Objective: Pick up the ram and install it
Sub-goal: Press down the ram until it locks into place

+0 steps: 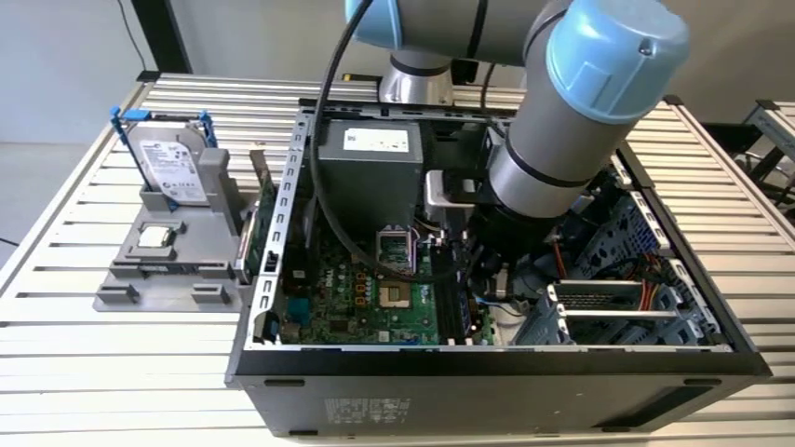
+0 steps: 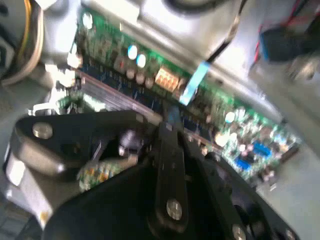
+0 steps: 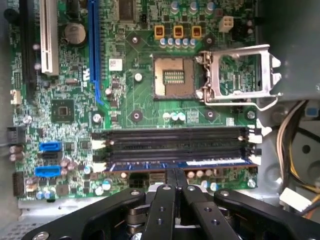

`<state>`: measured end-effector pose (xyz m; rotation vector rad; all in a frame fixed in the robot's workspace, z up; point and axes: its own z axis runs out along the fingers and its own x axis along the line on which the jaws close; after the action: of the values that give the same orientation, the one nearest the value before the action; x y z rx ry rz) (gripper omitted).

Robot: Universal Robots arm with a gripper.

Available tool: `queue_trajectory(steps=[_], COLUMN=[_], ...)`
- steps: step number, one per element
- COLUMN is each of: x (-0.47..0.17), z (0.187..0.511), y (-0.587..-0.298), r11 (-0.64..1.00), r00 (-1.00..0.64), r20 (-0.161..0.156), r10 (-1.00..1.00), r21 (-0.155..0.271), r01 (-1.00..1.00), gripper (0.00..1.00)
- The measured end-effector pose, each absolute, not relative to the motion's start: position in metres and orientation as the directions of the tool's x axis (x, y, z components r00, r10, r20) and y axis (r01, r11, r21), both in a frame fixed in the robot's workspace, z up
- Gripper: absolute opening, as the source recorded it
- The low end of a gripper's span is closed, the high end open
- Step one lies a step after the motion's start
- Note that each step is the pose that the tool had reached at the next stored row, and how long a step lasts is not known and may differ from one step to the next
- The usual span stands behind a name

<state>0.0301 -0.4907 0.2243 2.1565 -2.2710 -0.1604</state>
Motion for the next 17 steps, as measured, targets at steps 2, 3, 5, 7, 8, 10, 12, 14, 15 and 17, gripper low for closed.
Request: queue_trajectory(steps=[2, 3, 5, 7, 8, 10, 12, 14, 15, 17], x=[0.029, 0.028, 0.028, 0.028, 0.028, 0.03, 0.037, 0.032, 0.03, 0.029], z=[0.221, 0.22, 0.216, 0.216, 0.217, 0.215, 0.214, 0.218, 0.218, 0.218], y=[-0.491, -0.491, -0.491, -0.49, -0.489, -0.489, -0.488, -0.489, -0.489, -0.489], r11=[0.051, 0.052, 0.053, 0.055, 0.056, 0.059, 0.062, 0.06, 0.06, 0.061], r00=[-0.057, -0.058, -0.059, -0.06, -0.061, -0.064, -0.066, -0.065, -0.064, -0.065], r20=[-0.065, -0.064, -0.064, -0.059, -0.056, -0.057, -0.05, -0.049, -0.049, -0.049], r10=[-0.996, -0.996, -0.996, -0.996, -0.997, -0.996, -0.997, -0.997, -0.997, -0.997], r21=[0.078, 0.078, 0.078, 0.079, 0.079, 0.081, 0.083, 0.082, 0.083, 0.084], r01=[-0.996, -0.996, -0.995, -0.995, -0.995, -0.995, -0.995, -0.995, -0.995, -0.995], gripper=[0.0, 0.0, 0.0, 0.0, 0.0, 0.0, 0.0, 0.0, 0.0, 0.0])
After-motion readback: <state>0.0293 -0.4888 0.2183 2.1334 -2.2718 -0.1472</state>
